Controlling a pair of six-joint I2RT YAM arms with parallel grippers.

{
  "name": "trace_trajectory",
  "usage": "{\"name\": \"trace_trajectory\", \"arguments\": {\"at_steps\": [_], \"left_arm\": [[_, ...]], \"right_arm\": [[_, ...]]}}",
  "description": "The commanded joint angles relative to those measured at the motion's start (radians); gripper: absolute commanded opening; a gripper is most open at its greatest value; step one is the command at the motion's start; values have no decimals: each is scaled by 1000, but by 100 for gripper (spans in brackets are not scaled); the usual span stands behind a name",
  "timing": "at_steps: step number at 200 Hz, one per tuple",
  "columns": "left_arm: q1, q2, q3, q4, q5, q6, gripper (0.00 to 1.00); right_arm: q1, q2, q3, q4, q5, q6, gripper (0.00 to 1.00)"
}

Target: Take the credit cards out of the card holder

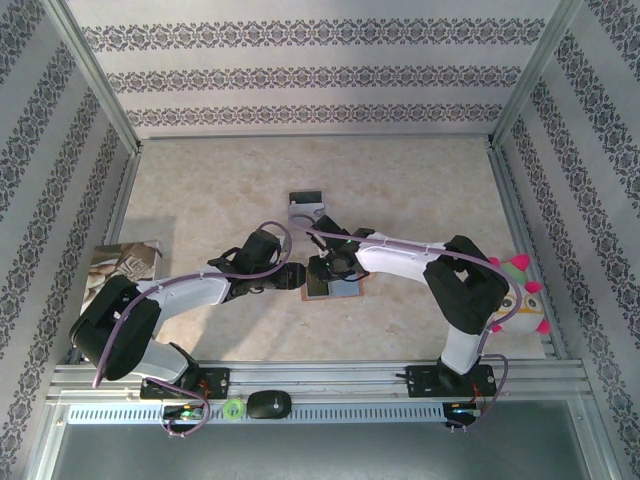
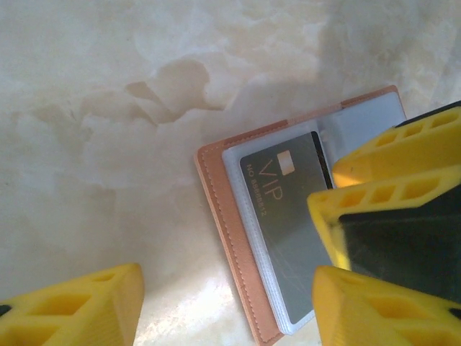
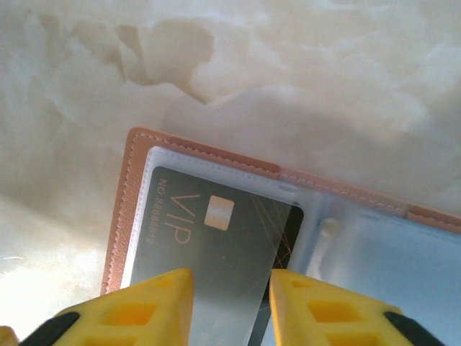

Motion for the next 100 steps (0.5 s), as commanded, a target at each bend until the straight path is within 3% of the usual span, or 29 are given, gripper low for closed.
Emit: {"name": "trace_trajectory", "arguments": {"at_steps": [1,50,100], "left_arm": [[-23,10,14,-29,18,7,60],[-59,73,55,-56,-8,20,55],[-66,138,95,-42,-12,30,54]], "right_arm": [[-35,-66,-34,29,-57,-4,30],[-79,-65,-70,56,-175,-8,24],[-92,-75,-117,84,-194,-1,23]]}}
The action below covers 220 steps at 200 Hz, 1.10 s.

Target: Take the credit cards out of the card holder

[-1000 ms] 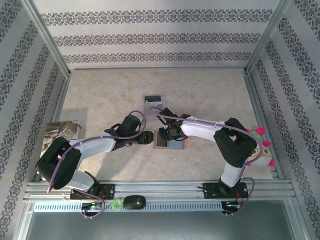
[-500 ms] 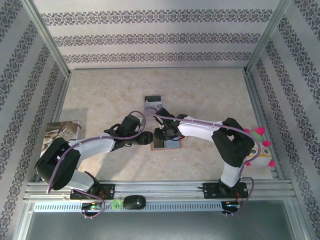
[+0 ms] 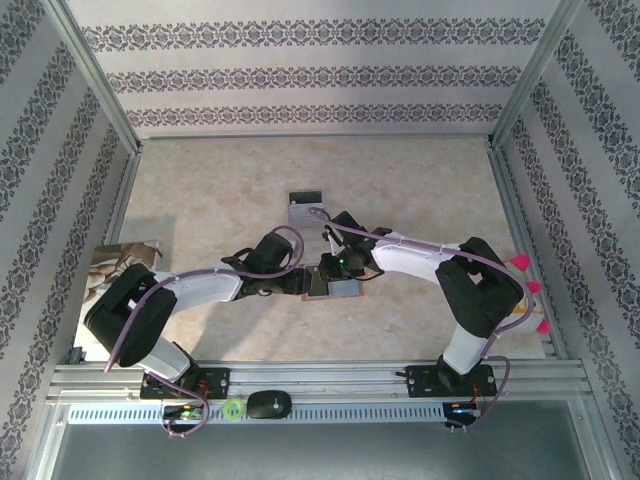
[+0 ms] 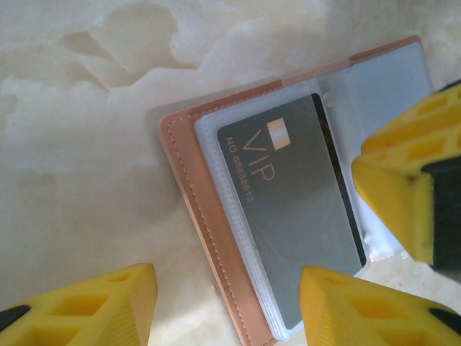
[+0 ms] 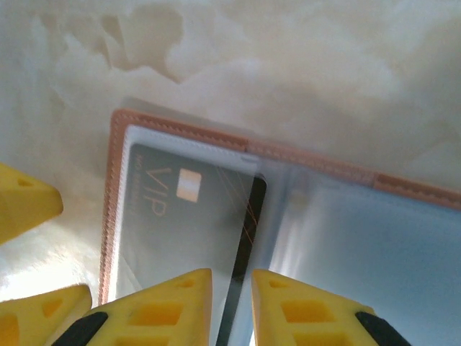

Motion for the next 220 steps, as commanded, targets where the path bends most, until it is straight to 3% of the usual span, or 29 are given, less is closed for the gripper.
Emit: {"name": "trace_trajectory", "arguments": {"at_steps": [1,108,220], "left_arm": [[-14,32,42,-20,-9,25,54],[-13,139,87,-103,-61,40,37],[-13,157,86,-122,-28,35,35]], "right_arm": [[-9,-25,-22,27,-33,-2,23],[-27,-42,-60,55,-28,11,22],[-64,-21,-124,200,-161,87,20]]}}
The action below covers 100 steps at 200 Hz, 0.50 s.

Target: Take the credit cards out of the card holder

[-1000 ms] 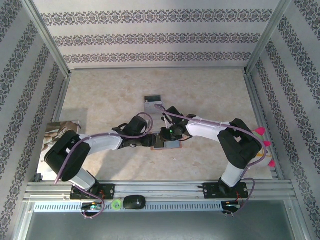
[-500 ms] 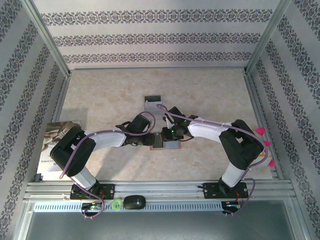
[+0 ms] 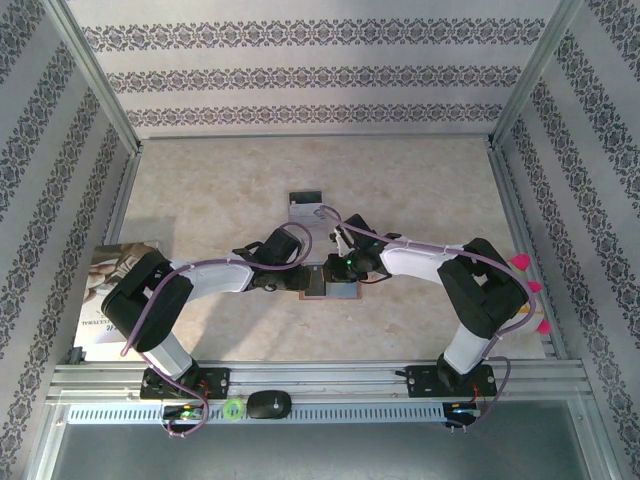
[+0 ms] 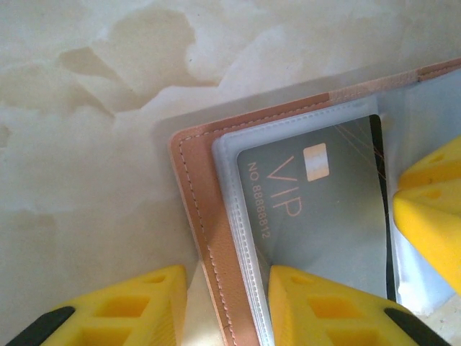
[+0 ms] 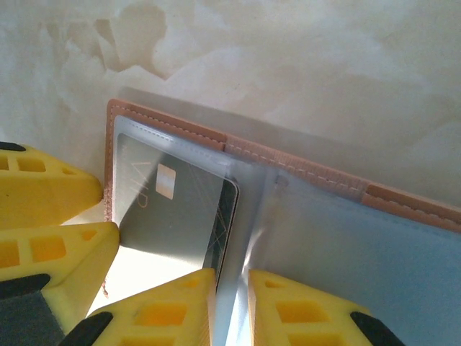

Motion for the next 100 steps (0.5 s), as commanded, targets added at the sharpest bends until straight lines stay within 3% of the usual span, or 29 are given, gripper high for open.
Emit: {"name": "trace_trajectory", "arguments": {"at_steps": [1,100], "left_arm": [[-13,53,-3,-53,4,13,35],[-13,53,-1,-47,19,6,35]], "right_arm": [[-7,-1,-21,54,-47,33,20],[-10,9,-57,122,-81,79,18]]}}
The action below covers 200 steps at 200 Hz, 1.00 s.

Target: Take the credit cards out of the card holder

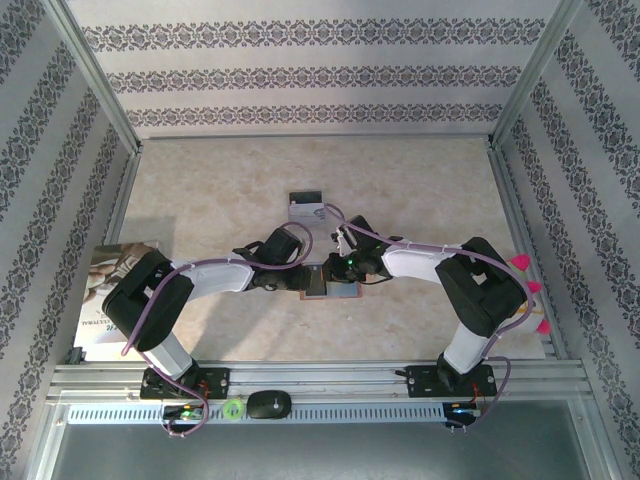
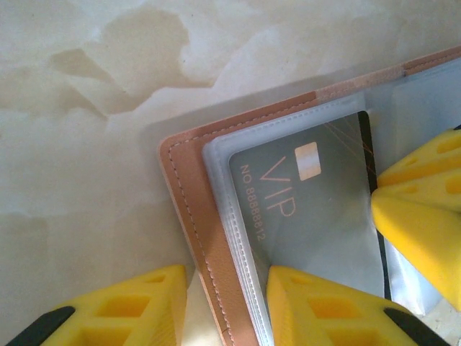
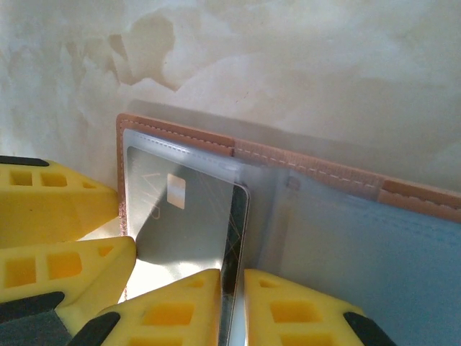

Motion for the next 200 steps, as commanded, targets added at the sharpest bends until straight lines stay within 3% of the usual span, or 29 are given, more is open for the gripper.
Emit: {"name": "trace_trajectory", "arguments": {"at_steps": [1,61,81,108,200], "left_arm": [[-13,49,-6,-47,8,6,35],[-13,53,-6,-41,19,4,35],[-14,51,-7,-40,20,3,35],[-14,40,-14,-41,8,1,35],[-13,32,-26,-39,9,-3,35]], "right_arm": [[-1,-2,-19,25,-25,17,18],[5,26,-34,62,-59,44,19],[10,32,-43,71,-53,50,12],[9,8,-55,52,-8,51,0],[11,-129,-56,-152,219,6,0]]}}
